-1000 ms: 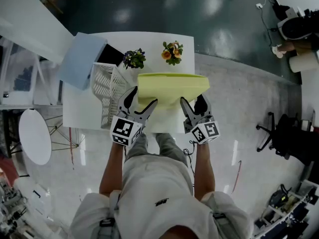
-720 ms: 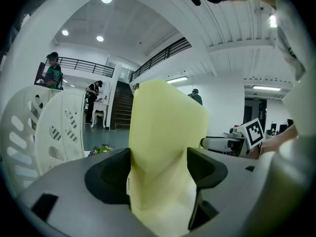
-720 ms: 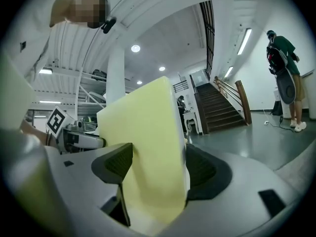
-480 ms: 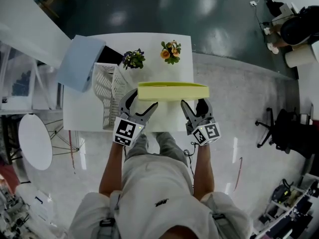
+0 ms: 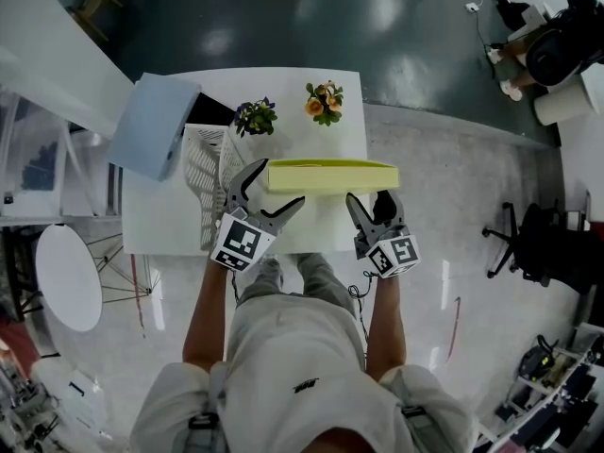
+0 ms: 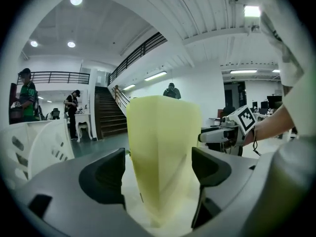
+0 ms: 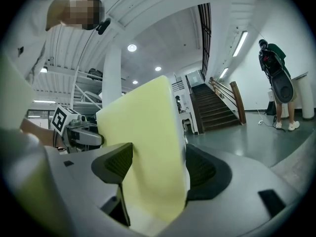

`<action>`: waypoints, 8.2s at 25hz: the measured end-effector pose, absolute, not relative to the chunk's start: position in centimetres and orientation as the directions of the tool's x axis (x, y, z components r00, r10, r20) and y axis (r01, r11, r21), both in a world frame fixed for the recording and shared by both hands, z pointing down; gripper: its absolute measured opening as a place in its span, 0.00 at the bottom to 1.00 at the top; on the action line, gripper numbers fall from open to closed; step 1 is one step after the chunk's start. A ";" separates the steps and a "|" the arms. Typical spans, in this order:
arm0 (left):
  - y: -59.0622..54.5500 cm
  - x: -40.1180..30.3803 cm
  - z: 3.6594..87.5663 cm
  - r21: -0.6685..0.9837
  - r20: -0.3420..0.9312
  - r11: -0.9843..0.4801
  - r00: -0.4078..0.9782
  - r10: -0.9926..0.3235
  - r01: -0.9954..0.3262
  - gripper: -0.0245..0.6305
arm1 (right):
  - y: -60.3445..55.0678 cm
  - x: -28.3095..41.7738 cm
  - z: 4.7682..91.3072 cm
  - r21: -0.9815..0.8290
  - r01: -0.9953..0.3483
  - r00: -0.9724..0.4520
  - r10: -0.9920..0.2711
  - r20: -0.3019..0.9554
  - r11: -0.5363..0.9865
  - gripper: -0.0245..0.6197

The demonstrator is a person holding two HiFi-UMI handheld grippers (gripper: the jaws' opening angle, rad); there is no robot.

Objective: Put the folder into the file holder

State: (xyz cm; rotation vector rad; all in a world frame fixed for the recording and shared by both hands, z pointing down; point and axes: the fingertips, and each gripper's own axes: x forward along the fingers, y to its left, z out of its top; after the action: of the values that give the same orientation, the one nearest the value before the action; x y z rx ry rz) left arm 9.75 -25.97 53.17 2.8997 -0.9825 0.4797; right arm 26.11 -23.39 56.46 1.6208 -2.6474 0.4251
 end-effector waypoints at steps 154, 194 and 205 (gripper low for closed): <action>-16.2 -9.2 50.4 -0.052 0.074 -0.050 0.047 -0.996 -0.997 0.36 | -11.3 3.4 50.1 -0.143 -0.719 -0.692 -0.681 0.239 0.680 0.42; -8.9 -11.3 52.5 -0.067 0.275 -0.371 0.341 -0.899 -0.926 0.44 | -9.3 2.5 50.9 -0.104 -0.822 -0.565 -0.782 0.264 0.559 0.42; -8.0 -12.0 52.4 -0.061 0.283 -0.430 0.397 -0.873 -0.901 0.44 | -8.7 1.7 51.4 -0.080 -0.848 -0.523 -0.802 0.288 0.524 0.40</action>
State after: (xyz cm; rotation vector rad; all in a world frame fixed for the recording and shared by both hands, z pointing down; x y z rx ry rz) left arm -12.04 -8.00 52.36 2.5399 -1.6181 0.4177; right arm 1.69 -8.66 51.37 1.4017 -2.5481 0.3112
